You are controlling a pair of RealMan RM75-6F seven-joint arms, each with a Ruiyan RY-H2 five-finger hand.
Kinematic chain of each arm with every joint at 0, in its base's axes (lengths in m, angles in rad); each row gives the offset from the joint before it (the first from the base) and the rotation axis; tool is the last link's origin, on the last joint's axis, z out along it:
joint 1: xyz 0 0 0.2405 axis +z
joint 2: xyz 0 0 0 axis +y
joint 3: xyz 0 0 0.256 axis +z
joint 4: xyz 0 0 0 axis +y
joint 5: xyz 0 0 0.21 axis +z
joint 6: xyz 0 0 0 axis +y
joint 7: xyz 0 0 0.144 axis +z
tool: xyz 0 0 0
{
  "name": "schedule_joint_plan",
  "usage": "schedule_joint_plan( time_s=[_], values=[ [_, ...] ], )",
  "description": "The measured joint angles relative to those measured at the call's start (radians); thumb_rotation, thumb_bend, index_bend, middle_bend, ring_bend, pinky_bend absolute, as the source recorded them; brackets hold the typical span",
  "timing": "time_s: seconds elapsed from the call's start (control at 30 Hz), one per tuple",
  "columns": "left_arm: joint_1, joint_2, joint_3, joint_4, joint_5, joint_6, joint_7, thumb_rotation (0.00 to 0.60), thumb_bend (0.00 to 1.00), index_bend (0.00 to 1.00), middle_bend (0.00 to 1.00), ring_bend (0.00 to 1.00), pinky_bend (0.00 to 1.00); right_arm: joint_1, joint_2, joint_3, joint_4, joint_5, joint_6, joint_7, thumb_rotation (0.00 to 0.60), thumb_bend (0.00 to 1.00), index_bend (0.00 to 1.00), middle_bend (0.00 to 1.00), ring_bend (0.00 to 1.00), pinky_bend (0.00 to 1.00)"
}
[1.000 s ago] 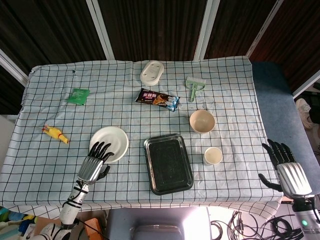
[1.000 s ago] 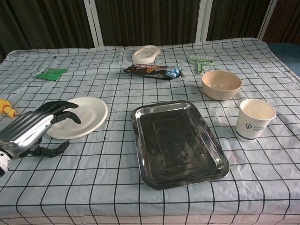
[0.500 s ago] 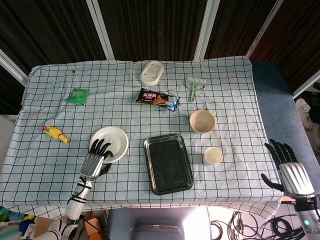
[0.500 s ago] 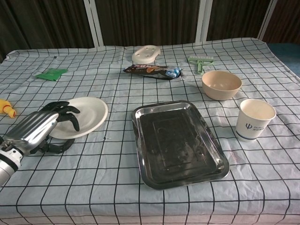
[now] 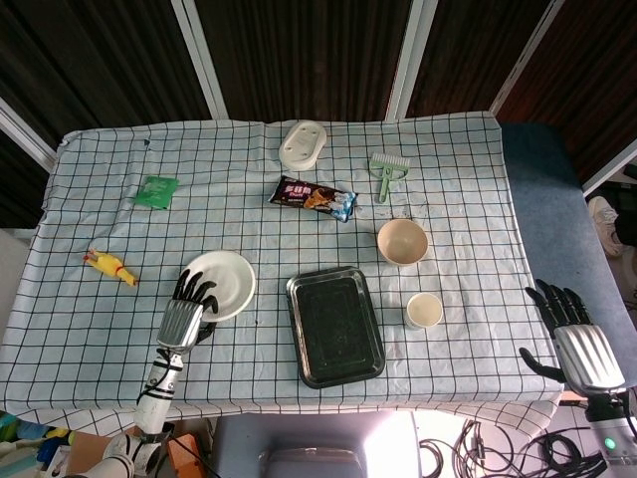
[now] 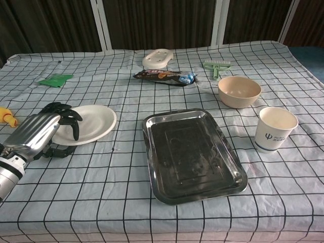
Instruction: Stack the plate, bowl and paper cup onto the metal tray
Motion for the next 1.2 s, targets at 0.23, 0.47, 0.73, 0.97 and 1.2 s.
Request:
schedule_joint_plan(
  time_s=[0.23,0.47,0.73,0.97,1.2],
  values=[
    [0.007,0.009,0.006,-0.007,0.018,0.101,-0.011,0.600,0.54,0.70,0.31,0.12,0.04,-0.002,0.002,0.000,-0.002,-0.002,0.004,0.003,0.600,0.21,0.00,0.00,0.00,0.00],
    [0.008,0.058,0.025,-0.130,0.077,0.284,-0.002,0.600,0.54,0.71,0.32,0.12,0.04,-0.005,0.006,0.004,-0.001,0.003,0.010,0.015,0.600,0.21,0.00,0.00,0.00,0.00],
    [-0.020,0.122,0.056,-0.389,0.155,0.335,0.061,0.600,0.54,0.71,0.33,0.13,0.04,-0.009,0.015,0.013,-0.001,0.013,0.019,0.050,0.600,0.20,0.00,0.00,0.00,0.00],
    [-0.098,0.119,0.074,-0.534,0.213,0.232,0.167,0.600,0.54,0.71,0.33,0.14,0.04,-0.015,0.033,0.023,0.005,0.026,0.027,0.102,0.600,0.20,0.00,0.00,0.00,0.00],
    [-0.173,0.057,0.054,-0.505,0.225,0.129,0.191,0.600,0.54,0.71,0.33,0.15,0.04,-0.021,0.052,0.030,0.012,0.050,0.025,0.149,0.600,0.21,0.00,0.00,0.00,0.00]
  ],
)
